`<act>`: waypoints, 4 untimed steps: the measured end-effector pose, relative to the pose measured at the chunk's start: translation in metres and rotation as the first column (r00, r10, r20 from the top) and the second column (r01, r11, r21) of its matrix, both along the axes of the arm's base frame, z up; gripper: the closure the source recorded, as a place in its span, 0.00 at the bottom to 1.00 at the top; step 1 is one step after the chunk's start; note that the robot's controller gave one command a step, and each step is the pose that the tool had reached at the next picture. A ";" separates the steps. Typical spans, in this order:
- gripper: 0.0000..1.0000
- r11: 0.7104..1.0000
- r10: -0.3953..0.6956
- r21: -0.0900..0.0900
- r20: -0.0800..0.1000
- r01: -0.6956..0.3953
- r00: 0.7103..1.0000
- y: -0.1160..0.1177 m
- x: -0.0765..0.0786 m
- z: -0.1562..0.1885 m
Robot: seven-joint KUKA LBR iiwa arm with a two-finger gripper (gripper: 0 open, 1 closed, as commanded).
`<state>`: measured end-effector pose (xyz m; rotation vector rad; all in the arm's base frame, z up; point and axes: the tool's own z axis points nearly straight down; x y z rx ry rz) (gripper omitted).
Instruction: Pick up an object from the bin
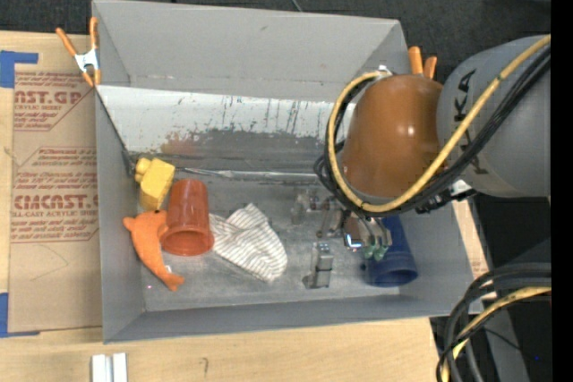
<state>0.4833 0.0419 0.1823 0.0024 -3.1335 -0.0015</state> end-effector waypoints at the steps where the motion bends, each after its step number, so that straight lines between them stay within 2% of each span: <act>1: 0.00 1.000 -0.001 0.000 0.008 0.001 1.000 0.000 0.002 0.004; 2: 0.00 1.000 0.020 0.000 0.017 -0.020 1.000 0.022 0.016 -0.042; 3: 1.00 0.989 0.147 0.000 0.007 -0.147 0.989 0.097 0.017 -0.098; 4: 0.00 0.989 0.147 0.001 0.007 -0.147 0.989 0.097 0.017 -0.098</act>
Offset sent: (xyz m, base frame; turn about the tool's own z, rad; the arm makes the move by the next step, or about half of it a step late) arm 0.0280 0.0489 -0.1045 -0.0456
